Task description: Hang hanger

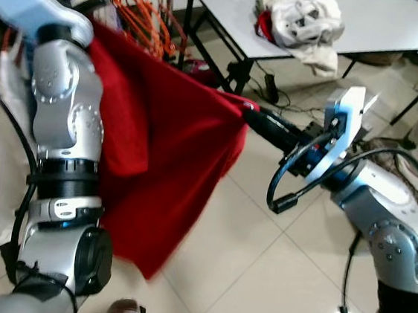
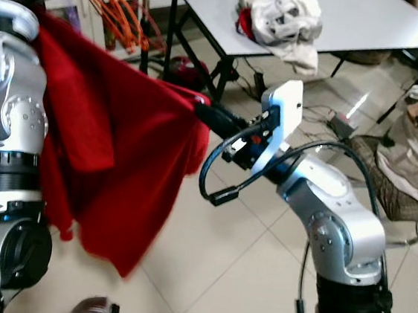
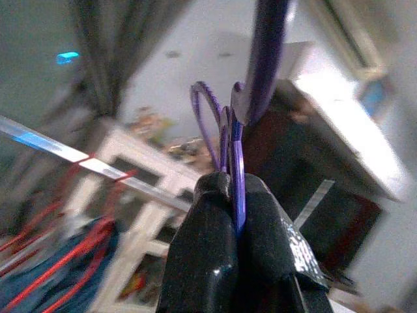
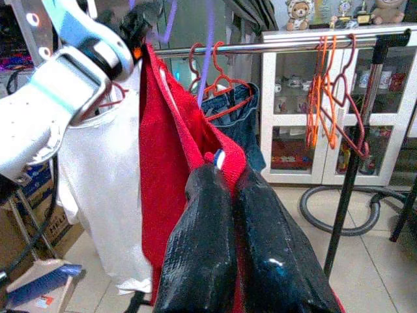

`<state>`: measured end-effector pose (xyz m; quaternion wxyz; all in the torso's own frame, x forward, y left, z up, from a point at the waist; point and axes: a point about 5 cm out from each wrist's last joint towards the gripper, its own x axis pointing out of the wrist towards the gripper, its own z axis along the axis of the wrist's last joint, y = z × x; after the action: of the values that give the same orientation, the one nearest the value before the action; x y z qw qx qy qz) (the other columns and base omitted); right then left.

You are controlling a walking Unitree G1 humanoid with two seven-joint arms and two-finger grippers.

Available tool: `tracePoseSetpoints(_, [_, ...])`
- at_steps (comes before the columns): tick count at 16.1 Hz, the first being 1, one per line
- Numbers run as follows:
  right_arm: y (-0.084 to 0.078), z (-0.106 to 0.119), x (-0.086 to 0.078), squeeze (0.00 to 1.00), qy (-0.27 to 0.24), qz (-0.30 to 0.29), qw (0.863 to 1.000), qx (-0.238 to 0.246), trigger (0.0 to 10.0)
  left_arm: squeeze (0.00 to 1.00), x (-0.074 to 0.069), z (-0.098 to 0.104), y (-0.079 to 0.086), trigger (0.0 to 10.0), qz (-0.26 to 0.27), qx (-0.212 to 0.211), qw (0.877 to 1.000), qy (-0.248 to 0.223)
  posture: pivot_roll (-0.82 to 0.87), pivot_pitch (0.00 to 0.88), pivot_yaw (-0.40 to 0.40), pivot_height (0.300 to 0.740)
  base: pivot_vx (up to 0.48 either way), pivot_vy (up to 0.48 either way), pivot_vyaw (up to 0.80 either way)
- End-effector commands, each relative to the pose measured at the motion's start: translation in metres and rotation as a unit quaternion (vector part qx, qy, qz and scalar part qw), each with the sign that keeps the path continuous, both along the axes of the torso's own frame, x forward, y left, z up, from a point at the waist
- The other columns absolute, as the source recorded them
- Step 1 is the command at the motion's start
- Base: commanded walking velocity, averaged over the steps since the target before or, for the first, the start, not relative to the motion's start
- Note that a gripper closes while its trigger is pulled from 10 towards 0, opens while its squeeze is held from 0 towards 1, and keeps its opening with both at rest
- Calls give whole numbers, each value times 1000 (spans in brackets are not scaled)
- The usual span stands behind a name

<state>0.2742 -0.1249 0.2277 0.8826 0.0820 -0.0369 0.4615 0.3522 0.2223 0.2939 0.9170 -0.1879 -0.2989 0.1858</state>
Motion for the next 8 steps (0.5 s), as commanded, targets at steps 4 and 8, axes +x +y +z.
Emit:
tracePoseSetpoints(4, [5, -3, -9, 0, 5, 6, 1000, -2, 0, 0, 4, 7, 21, 10000, 44, -127, 991, -8, 21, 25, -83, 740, 0, 0, 0])
tracePoseSetpoints(8, [48, -26, -32, 0, 41, 75, 996, -13, 0, 0, 9, 6, 35, 10000, 57, -220, 973, -32, 22, 25, -79, 740, 0, 0, 0])
